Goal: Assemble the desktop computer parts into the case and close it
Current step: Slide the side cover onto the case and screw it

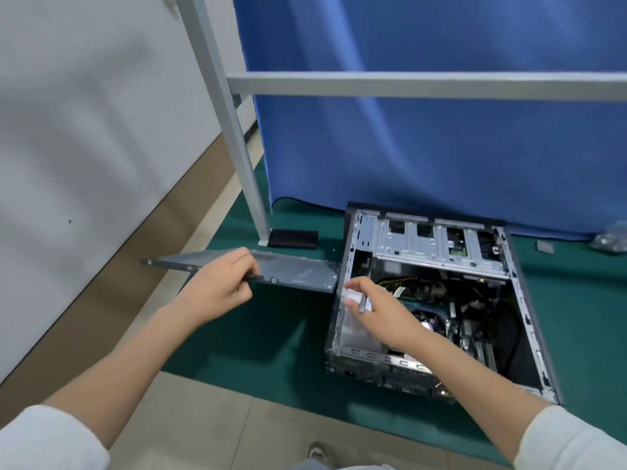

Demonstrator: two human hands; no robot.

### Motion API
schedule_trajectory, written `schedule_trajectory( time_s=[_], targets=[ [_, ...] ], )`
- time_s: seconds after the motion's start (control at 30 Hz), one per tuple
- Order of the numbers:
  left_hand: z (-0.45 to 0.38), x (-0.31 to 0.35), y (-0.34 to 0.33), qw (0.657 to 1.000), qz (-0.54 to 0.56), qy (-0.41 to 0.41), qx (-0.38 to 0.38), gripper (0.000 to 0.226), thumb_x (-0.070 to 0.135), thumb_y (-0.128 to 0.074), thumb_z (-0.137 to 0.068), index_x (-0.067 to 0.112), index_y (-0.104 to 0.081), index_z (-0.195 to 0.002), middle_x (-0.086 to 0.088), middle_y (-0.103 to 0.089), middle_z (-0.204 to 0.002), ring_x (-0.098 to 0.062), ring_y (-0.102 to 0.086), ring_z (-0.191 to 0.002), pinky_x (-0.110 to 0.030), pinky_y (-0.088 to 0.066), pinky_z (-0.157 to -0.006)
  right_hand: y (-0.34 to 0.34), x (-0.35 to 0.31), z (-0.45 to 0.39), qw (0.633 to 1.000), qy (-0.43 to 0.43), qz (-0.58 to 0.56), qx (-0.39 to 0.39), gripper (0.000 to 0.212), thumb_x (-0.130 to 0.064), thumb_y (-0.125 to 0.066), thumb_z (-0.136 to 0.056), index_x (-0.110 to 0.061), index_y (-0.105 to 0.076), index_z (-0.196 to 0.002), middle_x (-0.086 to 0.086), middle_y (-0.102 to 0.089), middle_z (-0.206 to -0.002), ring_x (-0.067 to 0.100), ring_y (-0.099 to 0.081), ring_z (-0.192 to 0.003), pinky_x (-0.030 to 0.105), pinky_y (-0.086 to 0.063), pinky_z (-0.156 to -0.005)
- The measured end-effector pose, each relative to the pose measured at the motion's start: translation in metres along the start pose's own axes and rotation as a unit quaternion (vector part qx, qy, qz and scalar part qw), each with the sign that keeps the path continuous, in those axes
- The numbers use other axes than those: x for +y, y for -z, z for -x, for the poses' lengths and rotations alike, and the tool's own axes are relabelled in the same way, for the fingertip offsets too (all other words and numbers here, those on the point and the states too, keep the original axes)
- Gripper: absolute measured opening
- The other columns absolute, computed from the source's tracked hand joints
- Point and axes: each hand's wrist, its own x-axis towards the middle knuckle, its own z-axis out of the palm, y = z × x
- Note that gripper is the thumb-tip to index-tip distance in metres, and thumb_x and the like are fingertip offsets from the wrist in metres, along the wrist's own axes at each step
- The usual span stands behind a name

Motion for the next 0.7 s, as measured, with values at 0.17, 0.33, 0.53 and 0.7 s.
schedule_trajectory(
  time_s=[0.17,0.33,0.53,0.7],
  targets=[
    [-0.023,0.009,0.024,0.999,0.025,0.039,0.019,0.023,-0.003,-0.057,-0.071,0.015,-0.052,-0.084,0.005,-0.050,-0.085,-0.014,-0.048,-0.077,-0.028,-0.042,-0.071,0.016,-0.030,-0.010,0.996,0.043,0.004,0.074,0.050,-0.047,-0.054,-0.093,-0.031,-0.039,-0.138,-0.008,-0.052,-0.135,0.012,-0.048,-0.123,0.030,-0.043,-0.095],
    [-0.039,0.013,0.027,0.996,0.022,0.065,-0.065,0.020,0.017,-0.067,-0.077,0.025,-0.051,-0.085,0.014,-0.053,-0.088,-0.008,-0.051,-0.084,-0.031,-0.046,-0.075,0.024,-0.046,-0.028,0.988,0.041,0.088,0.119,0.020,-0.018,-0.056,-0.094,-0.031,-0.061,-0.109,-0.024,-0.060,-0.077,-0.006,-0.056,-0.068,0.019,-0.037,-0.056],
    [-0.053,0.028,0.003,0.986,-0.103,0.035,-0.127,0.022,0.031,-0.049,-0.096,0.027,-0.058,-0.116,0.002,-0.067,-0.103,-0.024,-0.061,-0.095,-0.030,-0.043,-0.074,0.031,-0.046,-0.038,0.991,0.009,0.070,0.113,0.038,0.002,-0.044,-0.089,-0.025,-0.064,-0.106,-0.013,-0.070,-0.095,0.002,-0.054,-0.070,0.021,-0.041,-0.054],
    [-0.071,0.033,0.032,0.990,-0.113,0.048,-0.077,0.008,0.025,-0.053,-0.093,0.019,-0.058,-0.092,-0.001,-0.065,-0.084,-0.026,-0.060,-0.083,-0.032,-0.042,-0.063,0.047,-0.052,-0.039,0.984,0.026,-0.035,0.172,0.022,-0.033,-0.054,-0.096,-0.027,-0.060,-0.116,-0.009,-0.062,-0.095,0.007,-0.058,-0.075,0.011,-0.040,-0.055]
  ],
)
